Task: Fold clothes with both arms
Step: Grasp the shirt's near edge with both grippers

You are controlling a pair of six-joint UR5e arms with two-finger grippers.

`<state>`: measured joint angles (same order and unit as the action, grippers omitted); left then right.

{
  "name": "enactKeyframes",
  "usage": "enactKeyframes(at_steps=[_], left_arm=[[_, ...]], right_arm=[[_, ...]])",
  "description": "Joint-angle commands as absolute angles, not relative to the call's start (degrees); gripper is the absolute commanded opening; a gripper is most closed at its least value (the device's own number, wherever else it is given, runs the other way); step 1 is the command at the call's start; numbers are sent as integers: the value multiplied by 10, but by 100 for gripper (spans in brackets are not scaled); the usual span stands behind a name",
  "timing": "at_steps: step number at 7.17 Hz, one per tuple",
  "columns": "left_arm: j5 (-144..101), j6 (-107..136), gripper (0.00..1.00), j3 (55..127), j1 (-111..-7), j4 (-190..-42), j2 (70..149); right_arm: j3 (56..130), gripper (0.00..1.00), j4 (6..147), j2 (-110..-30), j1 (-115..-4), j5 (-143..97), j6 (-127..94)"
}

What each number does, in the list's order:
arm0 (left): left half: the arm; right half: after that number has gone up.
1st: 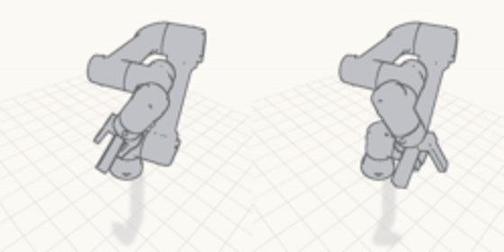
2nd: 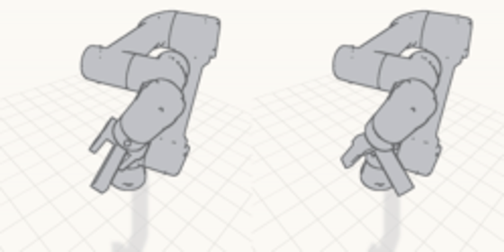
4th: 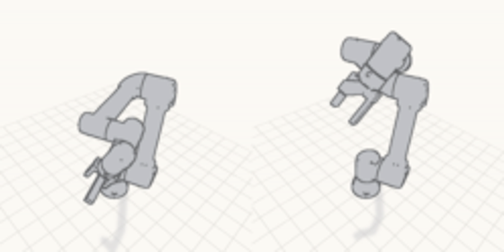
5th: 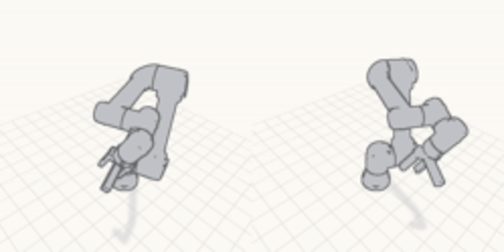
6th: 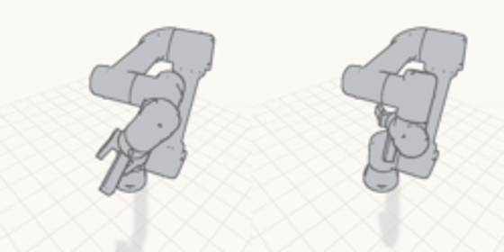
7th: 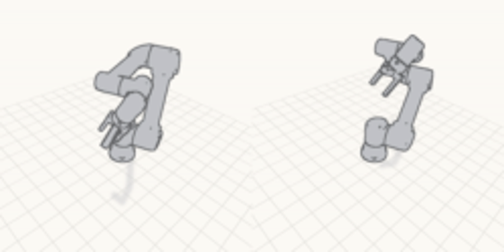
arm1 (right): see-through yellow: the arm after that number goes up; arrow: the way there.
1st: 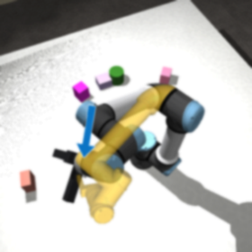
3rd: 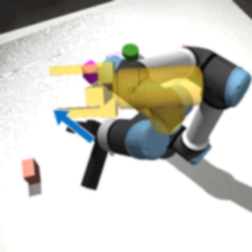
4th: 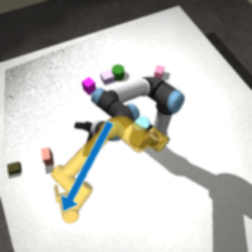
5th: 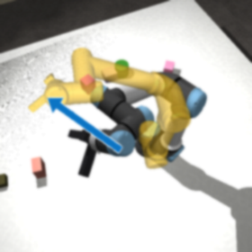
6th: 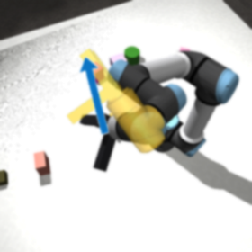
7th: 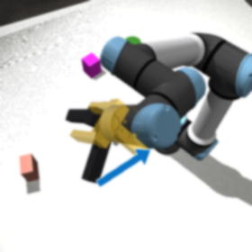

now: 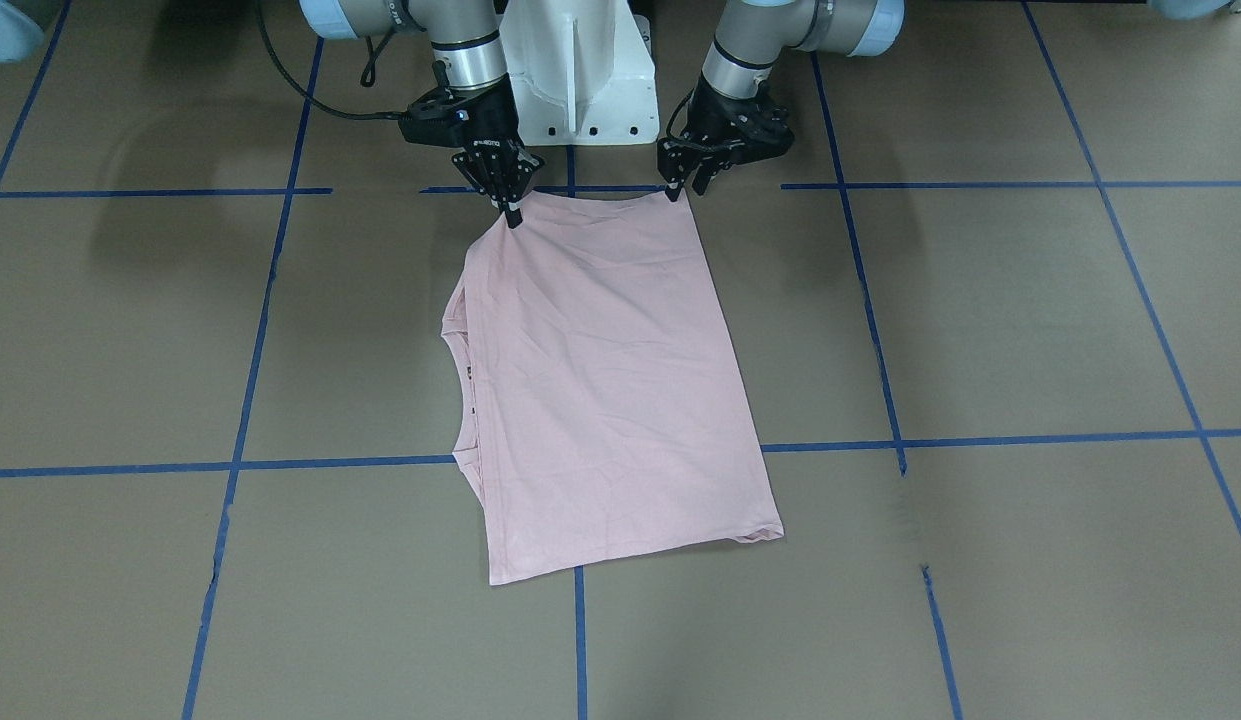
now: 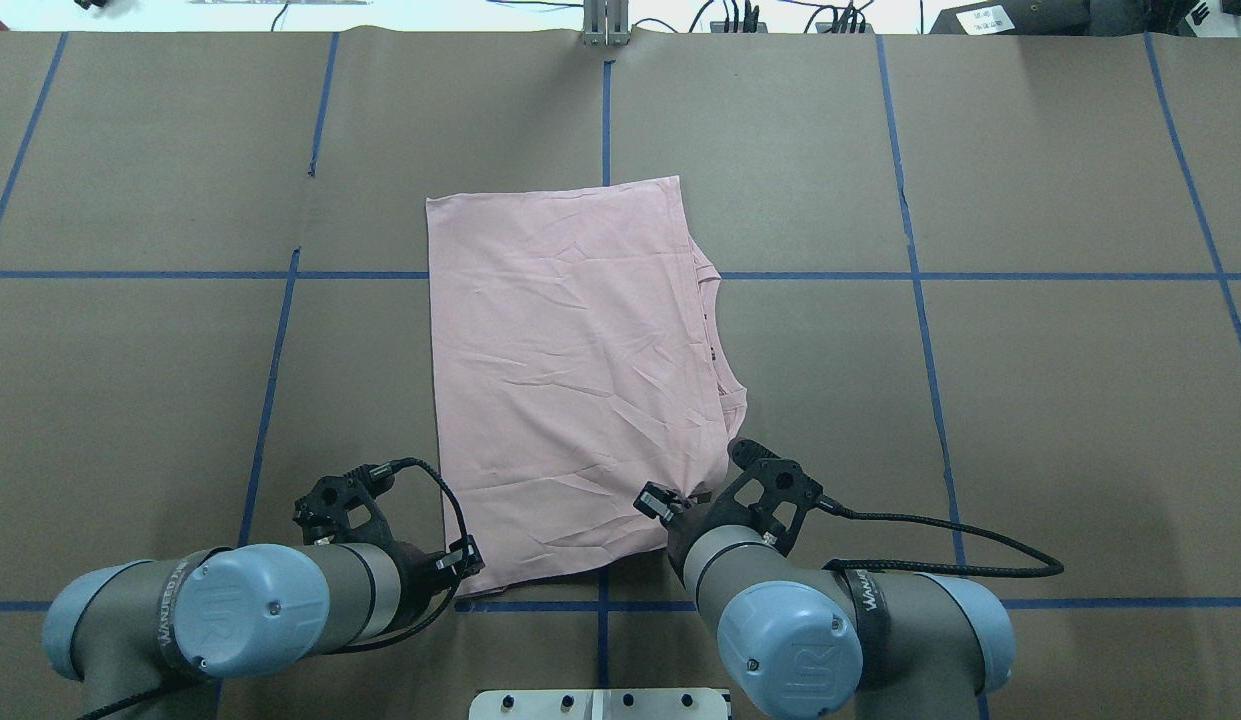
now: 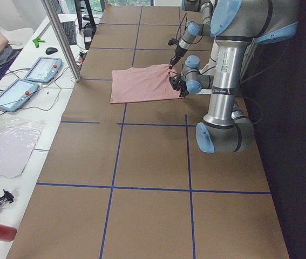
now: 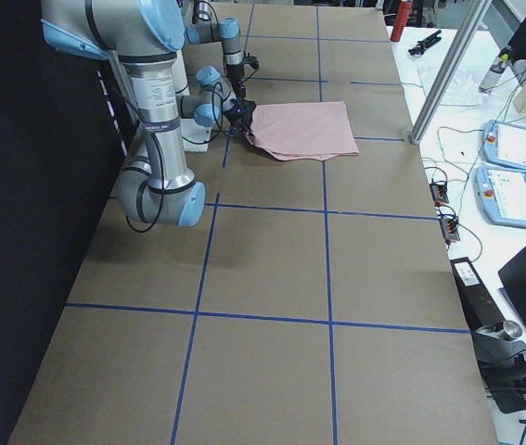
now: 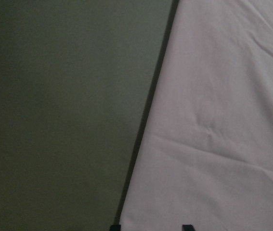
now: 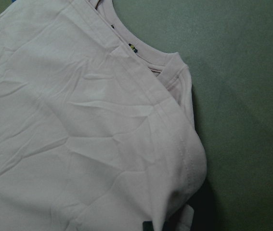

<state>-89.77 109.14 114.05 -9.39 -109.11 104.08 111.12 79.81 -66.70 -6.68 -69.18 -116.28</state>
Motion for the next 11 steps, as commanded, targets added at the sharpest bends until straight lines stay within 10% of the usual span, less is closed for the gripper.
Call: enactKeyframes(at_steps=[1,11], left_arm=[[-898,1092,52,1138,-79,-1078,1049],[-897,1083,49,1130,-84,-1043,1069]], right_arm=[[1111,0,798,-667,-67,-692,-1163],[1112,0,798,-666,-67,-692,-1163]])
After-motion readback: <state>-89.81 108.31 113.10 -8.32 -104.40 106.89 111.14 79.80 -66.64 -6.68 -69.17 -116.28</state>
